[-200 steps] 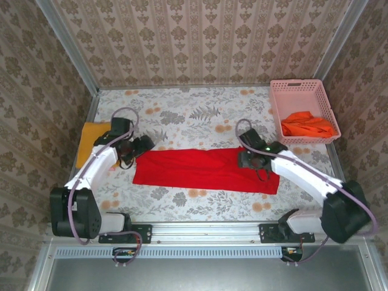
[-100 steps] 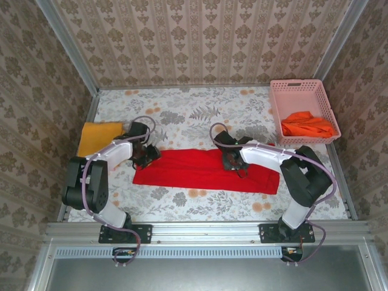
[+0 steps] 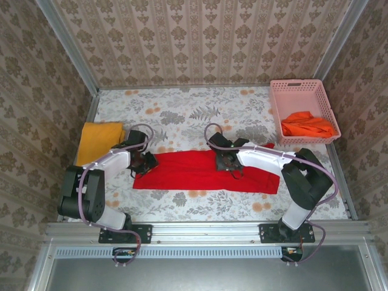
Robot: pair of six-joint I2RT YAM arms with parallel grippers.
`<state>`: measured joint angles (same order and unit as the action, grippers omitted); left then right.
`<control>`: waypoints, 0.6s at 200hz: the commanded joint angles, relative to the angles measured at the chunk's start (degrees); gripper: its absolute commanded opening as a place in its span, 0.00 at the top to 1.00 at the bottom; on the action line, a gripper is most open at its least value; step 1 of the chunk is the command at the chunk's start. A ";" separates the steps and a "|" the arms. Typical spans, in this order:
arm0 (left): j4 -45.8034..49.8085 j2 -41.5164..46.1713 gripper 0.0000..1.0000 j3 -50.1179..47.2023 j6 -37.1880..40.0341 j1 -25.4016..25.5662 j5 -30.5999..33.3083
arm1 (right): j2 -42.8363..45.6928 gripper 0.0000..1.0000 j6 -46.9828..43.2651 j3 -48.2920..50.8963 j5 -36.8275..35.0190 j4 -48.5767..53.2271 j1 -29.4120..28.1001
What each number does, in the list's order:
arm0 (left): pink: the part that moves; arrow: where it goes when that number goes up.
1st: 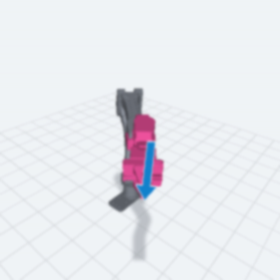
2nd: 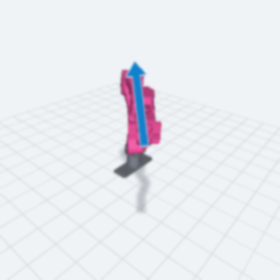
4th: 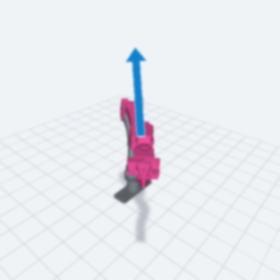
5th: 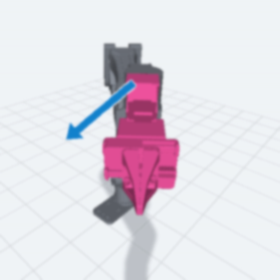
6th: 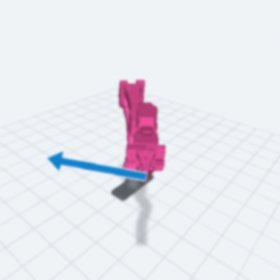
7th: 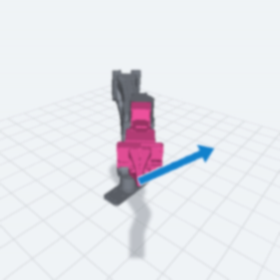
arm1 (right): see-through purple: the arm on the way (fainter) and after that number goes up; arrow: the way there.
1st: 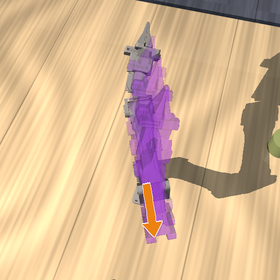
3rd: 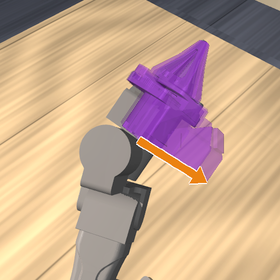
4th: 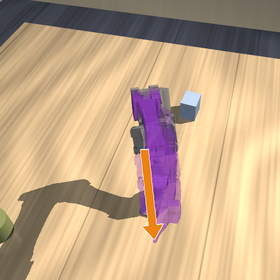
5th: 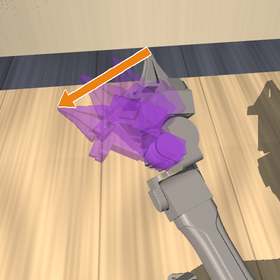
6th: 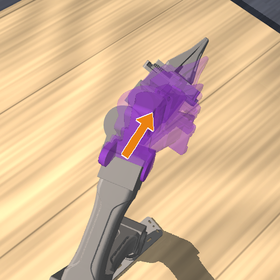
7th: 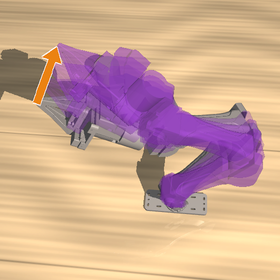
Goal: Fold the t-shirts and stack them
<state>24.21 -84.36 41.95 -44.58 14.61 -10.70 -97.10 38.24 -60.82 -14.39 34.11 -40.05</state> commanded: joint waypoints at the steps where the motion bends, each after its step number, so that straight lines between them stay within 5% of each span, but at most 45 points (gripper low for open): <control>1: 2.01 0.69 0.66 -0.93 -0.79 0.24 0.36 | -2.32 0.51 2.08 -0.10 1.31 -1.19 0.05; 30: 2.04 0.60 0.66 -1.11 -0.26 0.16 0.41 | -2.02 0.71 1.97 -0.27 1.43 -0.42 0.06; 53: 1.69 0.64 0.66 -1.13 -0.31 0.13 0.29 | 0.12 1.00 0.58 -0.70 1.30 0.82 0.06; 120: 0.87 0.11 0.66 -0.91 -0.42 0.22 -0.45 | 3.59 1.00 -6.09 -3.86 0.68 3.00 -4.61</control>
<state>23.94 -84.36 41.82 -44.62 14.59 -10.72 -94.37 35.46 -61.95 -13.30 35.05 -41.82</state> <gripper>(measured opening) 0.341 0.049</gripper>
